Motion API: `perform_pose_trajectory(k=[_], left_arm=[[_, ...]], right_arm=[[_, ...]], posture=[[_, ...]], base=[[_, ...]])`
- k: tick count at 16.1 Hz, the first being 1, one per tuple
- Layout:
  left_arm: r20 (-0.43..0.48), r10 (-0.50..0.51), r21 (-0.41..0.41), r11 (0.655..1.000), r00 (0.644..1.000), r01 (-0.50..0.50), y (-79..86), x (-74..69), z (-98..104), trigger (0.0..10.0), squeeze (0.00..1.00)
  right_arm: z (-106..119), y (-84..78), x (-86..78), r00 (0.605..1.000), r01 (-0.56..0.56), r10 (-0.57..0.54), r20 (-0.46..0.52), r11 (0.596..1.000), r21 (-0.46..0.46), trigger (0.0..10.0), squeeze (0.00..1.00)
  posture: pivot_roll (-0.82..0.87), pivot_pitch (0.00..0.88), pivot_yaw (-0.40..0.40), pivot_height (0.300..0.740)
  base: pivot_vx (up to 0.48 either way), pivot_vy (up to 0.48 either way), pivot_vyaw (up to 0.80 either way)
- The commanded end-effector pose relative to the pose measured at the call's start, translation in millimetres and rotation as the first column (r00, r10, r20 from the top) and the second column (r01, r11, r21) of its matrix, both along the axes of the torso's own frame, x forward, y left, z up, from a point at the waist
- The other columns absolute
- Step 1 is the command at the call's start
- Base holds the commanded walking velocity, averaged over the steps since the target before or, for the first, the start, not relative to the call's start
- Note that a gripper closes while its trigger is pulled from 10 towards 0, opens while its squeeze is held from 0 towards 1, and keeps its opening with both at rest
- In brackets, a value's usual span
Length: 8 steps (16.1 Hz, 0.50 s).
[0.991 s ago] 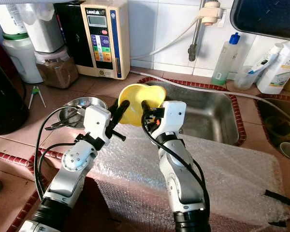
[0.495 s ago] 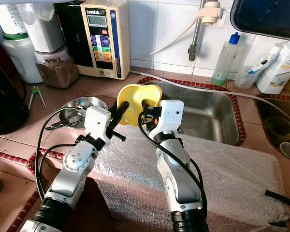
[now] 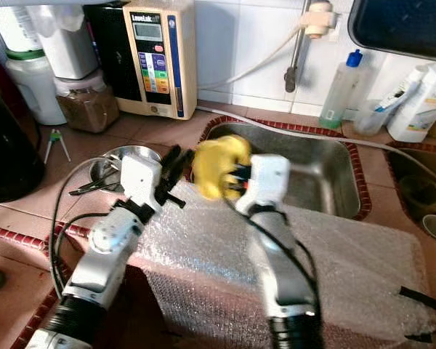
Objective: Kitchen organization
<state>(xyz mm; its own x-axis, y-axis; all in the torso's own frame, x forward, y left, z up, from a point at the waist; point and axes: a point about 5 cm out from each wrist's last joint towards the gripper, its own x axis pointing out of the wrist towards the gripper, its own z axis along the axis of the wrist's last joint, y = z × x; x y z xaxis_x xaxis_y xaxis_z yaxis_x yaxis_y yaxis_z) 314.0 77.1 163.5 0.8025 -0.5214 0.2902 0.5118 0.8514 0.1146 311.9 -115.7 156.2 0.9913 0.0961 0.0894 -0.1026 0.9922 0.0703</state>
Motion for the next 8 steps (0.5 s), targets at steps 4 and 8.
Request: perform_pose_trajectory(k=[4, 8], left_arm=[[-0.028, -0.221, -0.027, 0.975, 0.975, 0.22, -16.7, -13.8, 10, 10.0, 1.0], [-0.118, -0.318, 0.04, 0.945, 0.941, 0.325, -11.4, -21.8, -5, 10.0, 1.0]], right_arm=[[5, -19.2, 2.4, 0.997, 0.056, -0.052, 0.052, 0.995, -0.079, 0.0, 0.0], [2, -55.1, 15.0, 0.996, 0.085, -0.077, 0.046, 0.977, -0.196, 0.0, 0.0]], posture=[[0.06, 0.0, 0.007, 0.74], [0.06, 0.02, 0.022, 0.74]], base=[[0.0, 0.0, 0.0], [0.0, 0.0, 0.0]])
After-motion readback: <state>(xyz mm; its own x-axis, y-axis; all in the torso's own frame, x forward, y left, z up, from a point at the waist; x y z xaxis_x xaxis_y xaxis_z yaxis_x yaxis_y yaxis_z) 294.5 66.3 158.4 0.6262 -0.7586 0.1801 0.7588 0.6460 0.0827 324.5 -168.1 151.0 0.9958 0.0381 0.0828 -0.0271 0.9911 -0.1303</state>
